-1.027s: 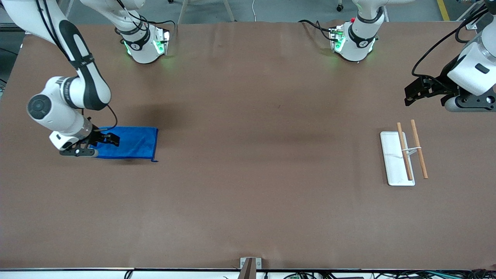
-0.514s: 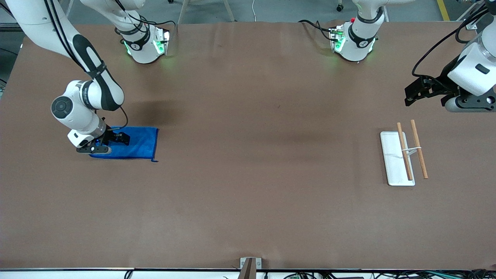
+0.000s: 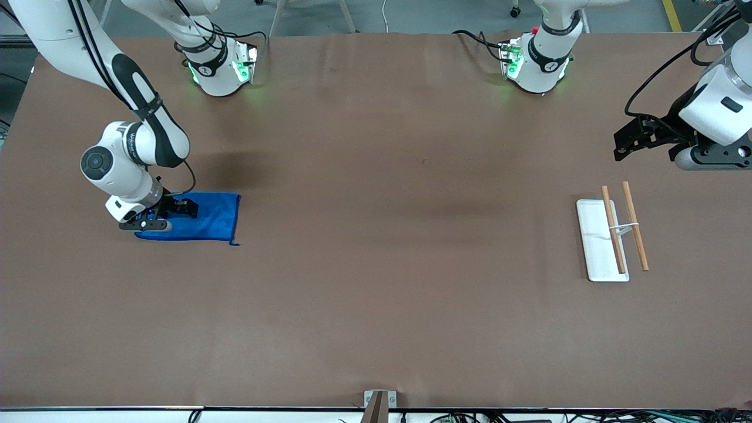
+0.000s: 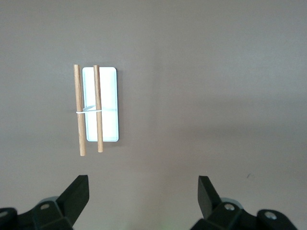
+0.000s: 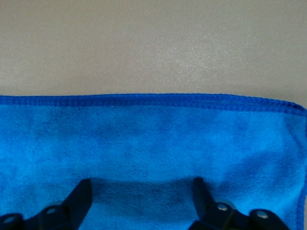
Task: Right arm passes towel to left arm to hang
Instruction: 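Close the right gripper on the blue towel's edge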
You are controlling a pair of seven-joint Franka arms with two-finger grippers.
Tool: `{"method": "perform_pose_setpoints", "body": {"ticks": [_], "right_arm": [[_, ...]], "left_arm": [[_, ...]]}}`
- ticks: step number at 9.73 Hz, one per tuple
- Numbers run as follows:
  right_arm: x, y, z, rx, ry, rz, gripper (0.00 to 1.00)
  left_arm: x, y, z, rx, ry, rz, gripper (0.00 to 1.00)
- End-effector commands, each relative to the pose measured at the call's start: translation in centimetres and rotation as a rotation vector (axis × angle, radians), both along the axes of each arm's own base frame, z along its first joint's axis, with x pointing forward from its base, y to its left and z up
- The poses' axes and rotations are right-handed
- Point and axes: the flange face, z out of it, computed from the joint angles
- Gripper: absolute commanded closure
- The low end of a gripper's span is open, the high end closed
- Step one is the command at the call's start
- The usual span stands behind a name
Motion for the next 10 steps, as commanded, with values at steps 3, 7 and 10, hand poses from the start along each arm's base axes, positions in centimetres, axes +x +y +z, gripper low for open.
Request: {"method": "perform_pose_setpoints", "body": {"ticks": [3,7,10], "right_arm": [[-0.6,-0.2,-1.1,-0.006,0.004,0.015,0.46],[-0.2,-0.1,-0.4,-0.003,0.03,0.007,0.79],[3.8,-0.4,6.0,0.009,0.102,-0.02,0.99]], "left_arm": [[0.7,0.0,-1.8,0.009,0.028,-0.01,0.0],[0.8,0.1,-2.0,0.009,0.03,-0.008,0.0],[1.1,0.1,-2.2,0.006,0.02,-0.013,0.0]]}}
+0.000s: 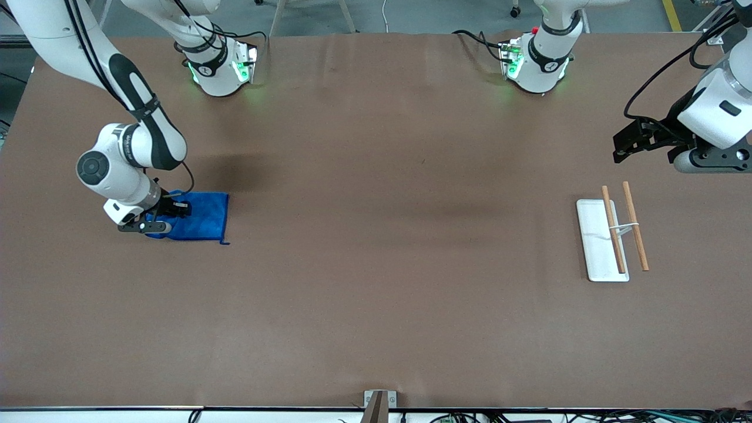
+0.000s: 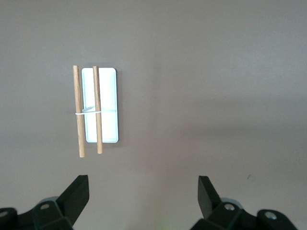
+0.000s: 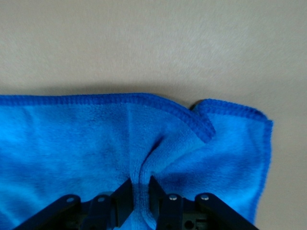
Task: Right arm passes towel to left arm to hang
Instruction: 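Close the right gripper on the blue towel's edge, then lift the towel with the right gripper toward the table's middle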
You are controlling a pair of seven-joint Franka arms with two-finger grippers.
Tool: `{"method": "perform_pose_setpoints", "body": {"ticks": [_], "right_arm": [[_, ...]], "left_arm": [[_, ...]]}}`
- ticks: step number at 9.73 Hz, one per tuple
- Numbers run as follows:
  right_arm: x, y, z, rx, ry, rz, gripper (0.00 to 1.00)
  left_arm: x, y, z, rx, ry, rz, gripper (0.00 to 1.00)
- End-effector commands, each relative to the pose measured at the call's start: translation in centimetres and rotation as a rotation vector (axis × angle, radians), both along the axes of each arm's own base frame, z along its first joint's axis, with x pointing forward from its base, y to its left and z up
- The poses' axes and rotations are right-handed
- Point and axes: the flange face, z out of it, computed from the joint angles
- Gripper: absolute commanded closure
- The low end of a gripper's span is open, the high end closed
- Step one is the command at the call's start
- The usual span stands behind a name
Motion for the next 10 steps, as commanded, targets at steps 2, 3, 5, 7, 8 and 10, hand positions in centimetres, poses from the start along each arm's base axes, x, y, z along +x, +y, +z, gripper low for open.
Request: {"method": "perform_pose_setpoints", "body": {"ticks": [2,3,5,7,8,10], "right_arm": [[3.6,1.2,9.7,0.048,0.049,-0.077,0.99],[4.6,3.4,12.0,0.121,0.07,-0.1,0.99],[6.1,8.3,15.5,0.284,0.11,-0.179,0.99],[6.4,15.4,17.7,0.442,0.102,-0.173,0.99],[6.3,19.2,18.4,0.575,0.098,-0.2,0.99],[5.8,26.8,19.9,0.761,0.043,-0.225,1.0]], "left_arm": [[0.8,0.0,-1.7,0.001,0.013,-0.012,0.0],[0.8,0.1,-1.7,-0.001,0.015,-0.014,0.0],[0.8,0.0,-1.8,-0.005,0.018,-0.015,0.0],[0.7,0.0,-2.0,-0.004,0.028,-0.018,0.0],[0.6,-0.1,-2.1,-0.005,0.032,-0.023,0.0],[0.5,-0.4,-2.2,-0.048,0.037,-0.07,0.0]]}}
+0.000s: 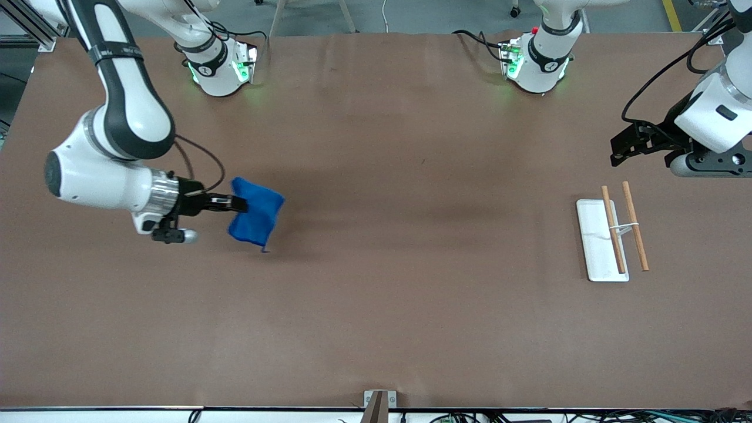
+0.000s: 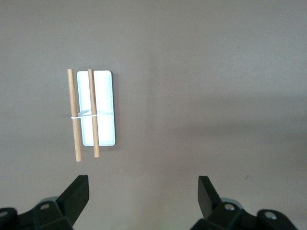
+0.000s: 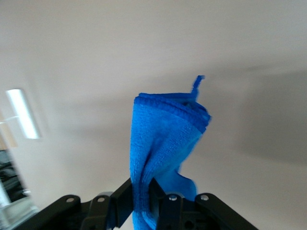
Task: Right arm passes towel to left arm to hang
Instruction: 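Lift the towel with the right gripper toward the table's middle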
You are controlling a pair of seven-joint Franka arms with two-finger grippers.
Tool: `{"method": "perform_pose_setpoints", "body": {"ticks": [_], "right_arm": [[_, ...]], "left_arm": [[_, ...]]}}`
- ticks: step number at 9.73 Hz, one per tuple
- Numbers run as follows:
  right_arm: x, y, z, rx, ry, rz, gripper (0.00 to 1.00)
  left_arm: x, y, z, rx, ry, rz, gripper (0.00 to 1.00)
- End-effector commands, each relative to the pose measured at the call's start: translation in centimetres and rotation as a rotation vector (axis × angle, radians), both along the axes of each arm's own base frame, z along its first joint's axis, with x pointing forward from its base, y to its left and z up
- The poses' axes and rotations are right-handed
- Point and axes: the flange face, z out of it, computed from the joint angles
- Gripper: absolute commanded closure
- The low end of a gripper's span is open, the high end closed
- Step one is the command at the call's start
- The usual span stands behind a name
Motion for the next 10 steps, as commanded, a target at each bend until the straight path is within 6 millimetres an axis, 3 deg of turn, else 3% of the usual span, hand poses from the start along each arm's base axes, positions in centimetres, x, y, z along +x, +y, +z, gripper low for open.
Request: {"method": "perform_pose_setpoints", "body": {"ticks": [1,2,4,8,10], "right_arm": [[-0.9,7.4,2.1,0.167,-0.047,-0.065,1.0],[-1.7,10.7,3.4,0.25,-0.057,-0.069,1.0],[-3.4,15.0,4.8,0.434,-0.031,-0.076,1.0],[-6.1,19.8,5.3,0.67,0.046,-0.12,1.0],[-6.9,21.9,4.5,0.81,-0.017,-0.133,1.0]], "left_arm": [[0.1,-0.6,-2.2,-0.033,0.046,-0.041,0.0],[0.0,-1.1,-2.6,-0.091,0.062,-0.04,0.0],[-0.1,-1.9,-3.3,-0.19,0.083,-0.108,0.0],[-0.4,-1.2,-7.4,-0.474,0.16,-0.161,0.0],[0.0,-2.4,-10.3,-0.655,0.212,-0.159,0.0]]}}
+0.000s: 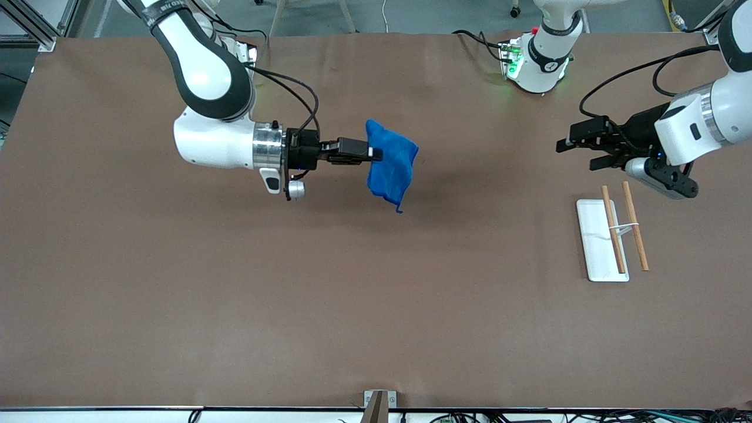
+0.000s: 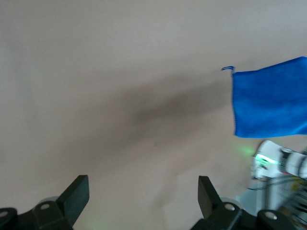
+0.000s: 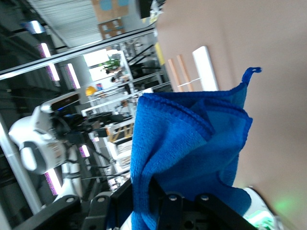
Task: Right arm passes towel to left arm to hang
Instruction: 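Lift the towel with the right gripper toward the table's middle, then hold the towel up while the left gripper reaches toward it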
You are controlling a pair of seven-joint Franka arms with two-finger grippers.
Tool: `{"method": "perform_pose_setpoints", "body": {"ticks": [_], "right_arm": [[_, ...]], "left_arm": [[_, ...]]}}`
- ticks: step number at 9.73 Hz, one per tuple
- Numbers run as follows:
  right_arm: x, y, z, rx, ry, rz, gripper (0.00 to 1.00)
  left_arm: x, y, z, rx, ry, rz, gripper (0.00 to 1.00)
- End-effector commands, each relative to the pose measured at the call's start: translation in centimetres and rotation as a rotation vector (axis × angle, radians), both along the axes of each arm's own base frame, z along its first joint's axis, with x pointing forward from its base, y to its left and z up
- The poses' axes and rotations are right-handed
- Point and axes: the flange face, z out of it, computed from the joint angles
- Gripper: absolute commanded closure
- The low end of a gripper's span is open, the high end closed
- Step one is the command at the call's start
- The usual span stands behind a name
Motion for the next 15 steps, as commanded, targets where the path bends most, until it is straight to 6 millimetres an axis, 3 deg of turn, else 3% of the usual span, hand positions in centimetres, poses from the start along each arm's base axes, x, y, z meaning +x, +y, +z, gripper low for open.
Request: {"method": "perform_pose_setpoints", "body": {"ticks": [1,3,6,8,11,13,15], "right_arm": [[-0.9,2.5,-1.5,0.155,-0.073,-0.021,0.99],[-1.7,4.2,-1.8,0.28,-0.105,-0.03,0.99],[-2.8,7.2,0.6,0.378,-0.109,-0.054,0.99],[-3.1,8.2,0.5,0.42,-0.151,-0.094,0.99],[-3.5,10.1,2.3,0.475,-0.152,-0.116,0.99],[-3.7,10.5,2.7,0.488,-0.148,-0.121,0.99],[-3.7,10.5,2.7,0.486,-0.15,-0.122,0.99]], "left_arm": [[0.0,-1.3,-5.0,-0.154,0.089,-0.027,0.0],[0.0,-3.4,-8.6,-0.306,0.192,-0.028,0.0],[0.6,-5.3,-11.7,-0.485,0.295,-0.021,0.0],[0.3,-6.7,-13.5,-0.617,0.324,-0.005,0.0],[-1.1,-9.6,-16.4,-0.722,0.347,-0.041,0.0],[-1.8,-9.8,-17.2,-0.813,0.336,-0.015,0.05],[-2.1,-9.4,-16.1,-0.861,0.332,0.007,0.06]]}}
